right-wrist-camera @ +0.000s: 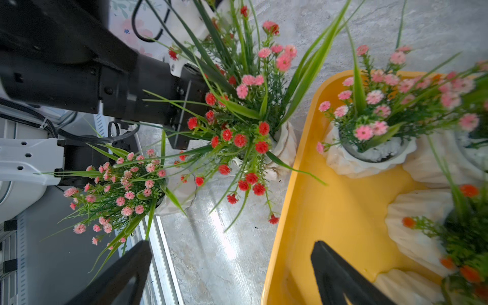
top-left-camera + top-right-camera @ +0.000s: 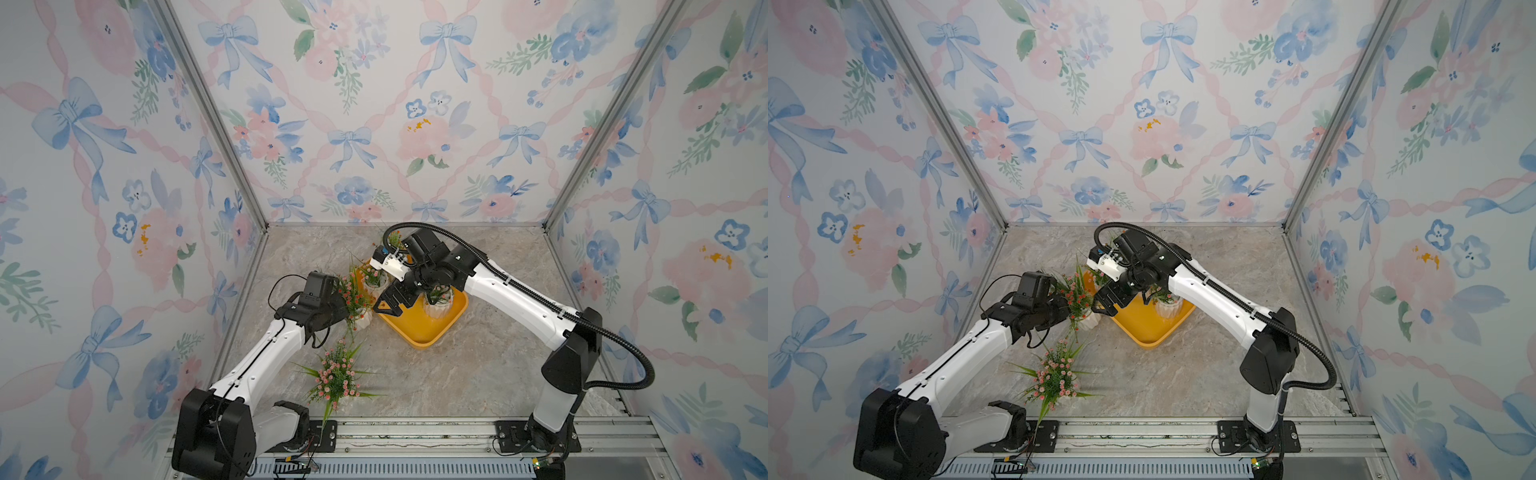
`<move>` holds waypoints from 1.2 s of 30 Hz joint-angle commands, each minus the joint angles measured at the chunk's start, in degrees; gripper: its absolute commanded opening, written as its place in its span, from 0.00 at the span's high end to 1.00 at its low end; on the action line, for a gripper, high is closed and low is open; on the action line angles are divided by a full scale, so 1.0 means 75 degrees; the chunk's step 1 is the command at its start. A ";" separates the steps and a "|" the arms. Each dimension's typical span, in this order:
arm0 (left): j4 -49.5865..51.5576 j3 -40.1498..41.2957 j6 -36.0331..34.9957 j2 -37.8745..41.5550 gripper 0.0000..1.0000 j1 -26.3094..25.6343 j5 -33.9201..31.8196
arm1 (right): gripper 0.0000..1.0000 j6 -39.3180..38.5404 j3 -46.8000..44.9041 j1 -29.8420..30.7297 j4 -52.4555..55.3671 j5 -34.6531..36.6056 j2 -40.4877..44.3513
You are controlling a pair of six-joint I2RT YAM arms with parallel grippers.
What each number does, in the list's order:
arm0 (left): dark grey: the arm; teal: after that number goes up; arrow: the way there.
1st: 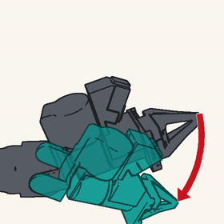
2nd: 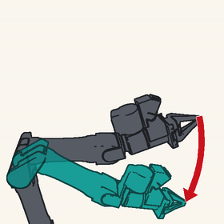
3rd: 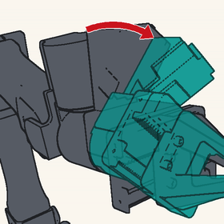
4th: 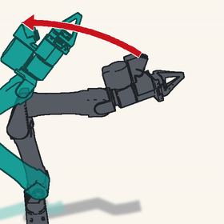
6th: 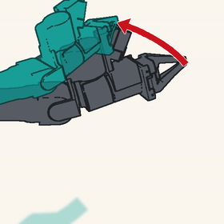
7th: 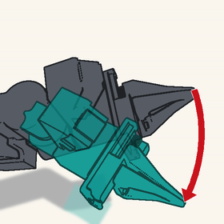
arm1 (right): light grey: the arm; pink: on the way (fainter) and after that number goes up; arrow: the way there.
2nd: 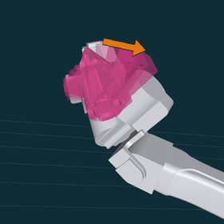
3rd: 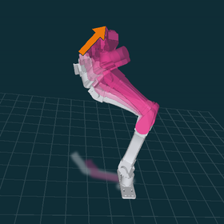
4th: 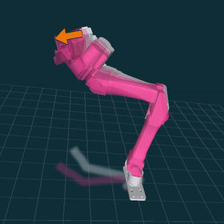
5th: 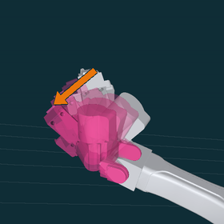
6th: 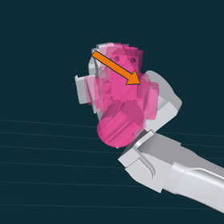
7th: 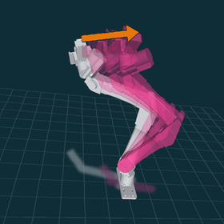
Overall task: Put the potted gypsophila into the storage box
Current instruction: Pick up the baby's breath potted plant from the center of the board, then place the baby's breath potted plant at the storage box.
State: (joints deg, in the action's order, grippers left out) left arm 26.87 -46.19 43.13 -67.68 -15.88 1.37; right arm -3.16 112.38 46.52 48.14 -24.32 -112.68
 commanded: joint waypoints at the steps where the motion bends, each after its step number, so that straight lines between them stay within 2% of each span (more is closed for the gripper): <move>1: -0.0324 -0.0634 0.0178 0.0258 1.00 -0.0153 0.0369 | 0.03 0.0137 -0.0177 -0.0202 -0.0219 0.0148 0.0378; 8: 0.0045 -0.1507 0.0060 0.0007 1.00 -0.0618 0.0469 | 0.03 0.0049 -0.0273 -0.0405 -0.0208 0.0379 0.0833; 17: 0.0086 -0.2151 0.0079 -0.0363 1.00 -0.1109 0.0135 | 0.03 0.0173 -0.0797 -0.0857 -0.0526 0.0591 0.1493; 30: 0.0017 -0.3136 -0.0185 -0.2107 1.00 -0.1688 0.0101 | 0.03 0.0372 -0.1701 -0.1223 -0.0676 0.0944 0.2197; 36: -0.0324 -0.3236 -0.0113 -0.2612 1.00 -0.1804 0.0085 | 0.03 0.0408 -0.1890 -0.1290 -0.0637 0.1095 0.2336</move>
State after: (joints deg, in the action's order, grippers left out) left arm 28.47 -68.18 42.61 -86.67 -28.99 1.50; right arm -0.82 99.11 37.47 43.42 -17.30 -95.57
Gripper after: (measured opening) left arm 0.093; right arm 0.972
